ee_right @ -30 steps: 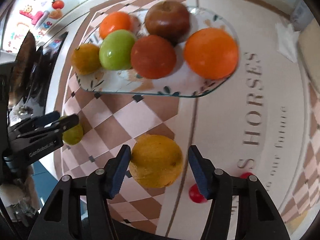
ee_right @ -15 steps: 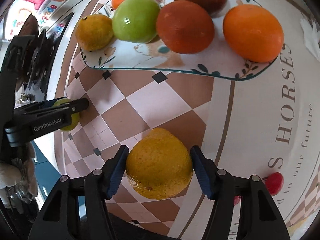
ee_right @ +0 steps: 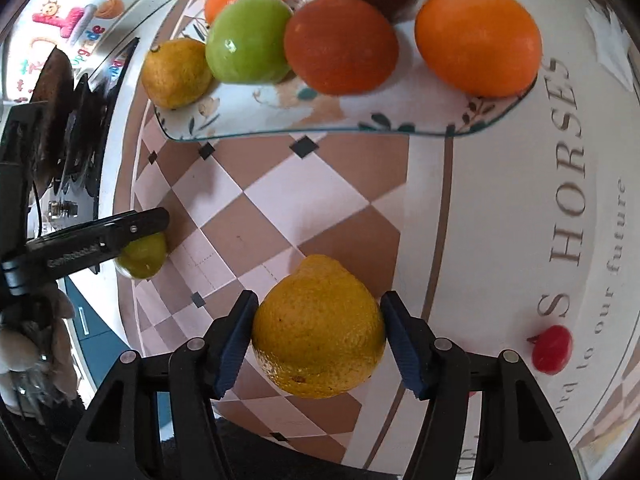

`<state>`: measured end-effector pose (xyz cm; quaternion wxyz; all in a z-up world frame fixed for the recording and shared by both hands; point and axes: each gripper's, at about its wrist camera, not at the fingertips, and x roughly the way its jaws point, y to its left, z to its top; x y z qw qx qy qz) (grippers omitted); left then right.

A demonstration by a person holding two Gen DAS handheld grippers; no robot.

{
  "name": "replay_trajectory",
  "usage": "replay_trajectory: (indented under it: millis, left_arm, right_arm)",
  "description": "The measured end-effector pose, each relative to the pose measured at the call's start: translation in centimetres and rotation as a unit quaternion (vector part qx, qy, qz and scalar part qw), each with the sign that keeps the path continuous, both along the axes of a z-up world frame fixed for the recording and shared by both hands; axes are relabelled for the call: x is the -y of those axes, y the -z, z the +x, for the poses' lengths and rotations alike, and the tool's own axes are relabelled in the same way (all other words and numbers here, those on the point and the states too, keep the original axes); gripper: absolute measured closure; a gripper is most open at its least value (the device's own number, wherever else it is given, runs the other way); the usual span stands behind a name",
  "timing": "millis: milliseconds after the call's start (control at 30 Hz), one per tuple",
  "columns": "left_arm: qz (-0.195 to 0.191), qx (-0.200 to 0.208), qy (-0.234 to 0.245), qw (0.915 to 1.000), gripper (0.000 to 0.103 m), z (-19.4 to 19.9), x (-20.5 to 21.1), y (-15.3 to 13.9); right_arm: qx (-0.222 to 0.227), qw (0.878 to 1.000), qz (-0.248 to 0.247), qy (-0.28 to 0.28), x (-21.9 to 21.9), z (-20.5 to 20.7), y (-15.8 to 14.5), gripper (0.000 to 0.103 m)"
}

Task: Organize fruits
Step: 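Lift and carry the green fruit and yellow citrus over the plate with both grippers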

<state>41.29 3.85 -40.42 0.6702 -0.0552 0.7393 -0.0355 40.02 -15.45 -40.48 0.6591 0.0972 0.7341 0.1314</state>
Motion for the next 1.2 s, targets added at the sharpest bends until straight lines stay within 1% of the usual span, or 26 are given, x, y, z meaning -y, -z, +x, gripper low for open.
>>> replay_trajectory:
  millis: [67, 133, 167, 267, 367, 400, 467, 633, 700, 767, 800, 967, 1033, 1067, 1133, 1200]
  left_arm:
    - [-0.022, -0.01, -0.006, 0.9997, 0.045, 0.8, -0.6, 0.1]
    - [-0.038, -0.02, -0.01, 0.999, 0.045, 1.1, -1.0, 0.0]
    - [-0.042, -0.021, -0.009, 0.9989, 0.045, 1.8, -1.6, 0.2]
    - [-0.04, -0.02, 0.004, 0.999, 0.045, 1.8, -1.8, -0.5]
    - [-0.022, -0.014, 0.033, 0.9991, 0.045, 1.5, -1.2, -1.4]
    - [-0.018, -0.013, 0.041, 0.9989, 0.045, 0.8, -1.0, -2.1]
    - [-0.008, -0.014, 0.063, 0.9979, 0.044, 0.4, -0.4, -2.3]
    - [0.02, -0.02, 0.114, 0.9931, 0.044, -1.1, 1.8, -1.9]
    - [0.036, -0.009, 0.131, 0.9907, 0.044, -1.7, 2.5, -1.8]
    - [0.043, 0.001, 0.136, 0.9898, 0.044, -2.0, 2.7, -1.9]
    - [0.044, 0.004, 0.133, 0.9902, 0.044, -2.1, 2.7, -2.0]
    - [0.047, 0.019, 0.105, 0.9932, 0.045, -3.1, 2.6, -2.4]
    - [0.038, 0.018, 0.084, 0.9955, 0.045, -3.2, 2.0, -2.6]
    - [0.027, 0.013, 0.068, 0.9972, 0.045, -3.3, 1.2, -2.4]
    - [-0.023, -0.012, 0.014, 0.9996, 0.045, -2.7, -1.0, -1.8]
    - [-0.075, -0.037, -0.04, 0.9957, 0.045, -2.2, -3.2, -1.3]
  right_arm:
    - [-0.002, 1.0, 0.002, 0.004, 0.3, 0.0, 0.1, 0.036]
    - [-0.004, 1.0, -0.001, -0.001, 0.1, 0.0, 0.1, 0.036]
    - [-0.006, 1.0, 0.0, 0.0, 0.1, 0.1, 0.0, 0.036]
    - [-0.008, 1.0, -0.002, -0.008, -0.4, 0.1, -0.2, 0.033]
    - [-0.01, 1.0, -0.01, -0.02, -1.2, 0.0, -0.2, 0.031]
    - [-0.01, 1.0, -0.013, -0.023, -1.4, -0.1, -0.3, 0.03]
    - [-0.009, 0.999, -0.017, -0.029, -1.6, -0.2, -0.3, 0.029]
    - [-0.004, 0.999, -0.032, -0.042, -2.3, -0.3, -0.2, 0.029]
    - [0.0, 0.998, -0.036, -0.047, -2.6, -0.4, -0.2, 0.029]
    - [0.006, 0.998, -0.043, -0.048, -2.6, -0.5, -0.2, 0.031]
    - [0.01, 0.997, -0.049, -0.051, -2.6, -0.5, -0.2, 0.037]
    - [0.018, 0.999, -0.039, -0.033, -2.1, -0.9, -0.2, 0.037]
    - [0.016, 1.0, -0.022, -0.014, -1.3, -0.9, -0.3, 0.037]
    - [0.013, 1.0, -0.01, -0.004, -0.9, -0.9, -0.3, 0.037]
    - [0.004, 1.0, 0.018, 0.017, -0.1, -0.7, -0.4, 0.037]
    - [0.002, 0.999, 0.041, 0.035, 0.5, -0.5, -0.8, 0.037]
